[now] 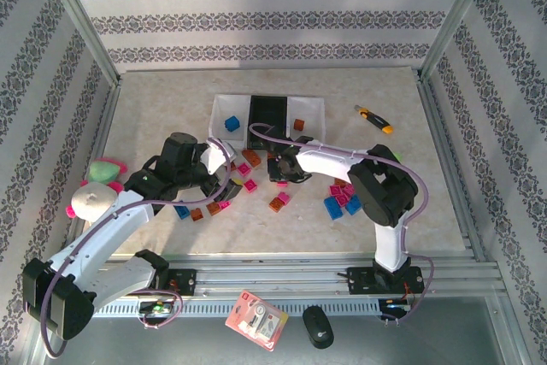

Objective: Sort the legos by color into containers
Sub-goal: Pick up the lego from the center of the table, then place the lego in the container.

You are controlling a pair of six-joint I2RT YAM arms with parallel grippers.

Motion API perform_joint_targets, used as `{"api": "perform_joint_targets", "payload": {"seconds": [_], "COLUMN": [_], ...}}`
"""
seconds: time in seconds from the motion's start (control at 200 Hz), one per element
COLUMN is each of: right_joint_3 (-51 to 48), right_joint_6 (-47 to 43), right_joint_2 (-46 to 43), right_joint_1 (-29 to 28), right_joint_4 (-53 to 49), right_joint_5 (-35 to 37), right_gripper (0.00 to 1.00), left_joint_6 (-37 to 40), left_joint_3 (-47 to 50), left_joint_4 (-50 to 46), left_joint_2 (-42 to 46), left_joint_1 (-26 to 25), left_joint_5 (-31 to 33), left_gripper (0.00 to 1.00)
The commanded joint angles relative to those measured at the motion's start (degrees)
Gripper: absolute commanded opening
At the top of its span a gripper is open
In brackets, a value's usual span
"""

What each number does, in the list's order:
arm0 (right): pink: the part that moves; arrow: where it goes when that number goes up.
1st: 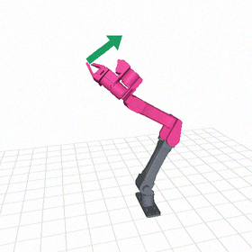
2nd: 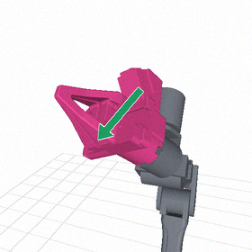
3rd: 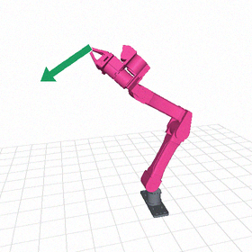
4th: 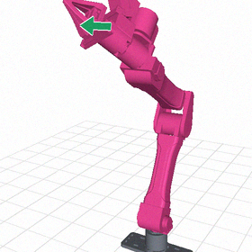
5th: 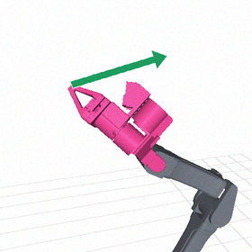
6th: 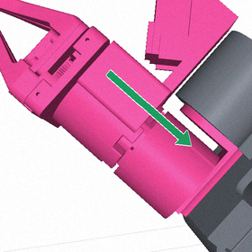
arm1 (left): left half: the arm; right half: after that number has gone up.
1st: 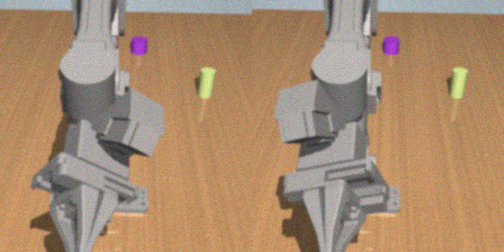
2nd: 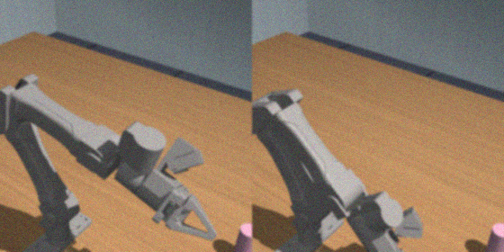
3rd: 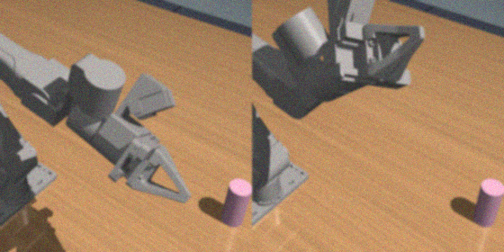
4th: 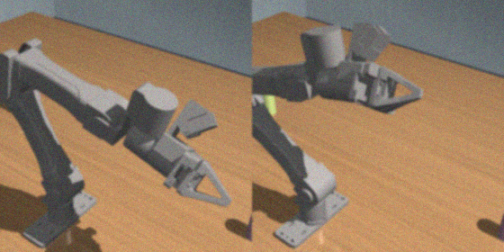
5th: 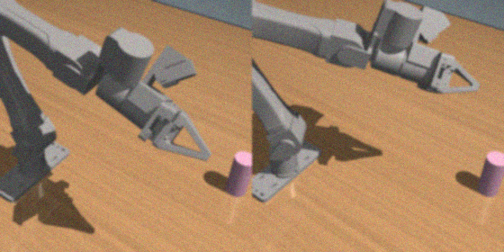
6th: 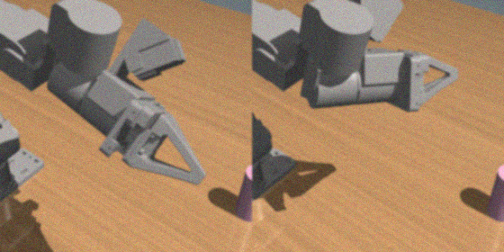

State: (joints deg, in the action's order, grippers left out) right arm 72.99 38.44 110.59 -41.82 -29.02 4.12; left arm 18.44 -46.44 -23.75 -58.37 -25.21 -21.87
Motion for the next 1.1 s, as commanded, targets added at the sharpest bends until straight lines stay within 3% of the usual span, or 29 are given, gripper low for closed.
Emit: {"api": "perform_joint_targets", "payload": {"seconds": [0.0, 0.285, 0.485, 0.779, 0.869, 1.094], "right_joint_3": [-0.24, 4.92, 12.60, 25.69, 27.73, 24.51], "right_joint_6": [-0.55, -7.60, -13.89, -20.79, -21.83, -23.06], "right_joint_2": [-5.04, -8.04, -0.14, 13.01, 14.54, 8.29], "right_joint_1": [-0.14, 0.56, 4.48, 6.85, 6.94, 6.82], "right_joint_4": [-1.14, 5.46, 13.47, 15.75, 15.65, 16.39], "right_joint_5": [2.01, 9.13, 10.73, 9.90, 9.59, 9.09], "right_gripper": [0.31, 0.31, 0.30, 0.31, 0.37, 0.64], "left_joint_6": [-0.16, -6.43, -9.16, -10.80, -11.45, -16.44], "left_joint_3": [1.50, 5.65, 7.14, 7.76, 7.97, 8.47], "left_joint_4": [3.31, 9.70, 11.53, 10.41, 10.56, 12.34], "left_joint_2": [1.70, 4.65, 4.95, 5.25, 4.85, 3.87], "left_joint_1": [-1.01, -1.01, -1.01, -1.06, -1.05, -0.96], "left_joint_5": [-1.69, -0.02, 1.10, 2.49, 2.54, 5.55], "left_gripper": [0.99, 0.99, 0.99, 0.99, 0.99, 0.99]}}
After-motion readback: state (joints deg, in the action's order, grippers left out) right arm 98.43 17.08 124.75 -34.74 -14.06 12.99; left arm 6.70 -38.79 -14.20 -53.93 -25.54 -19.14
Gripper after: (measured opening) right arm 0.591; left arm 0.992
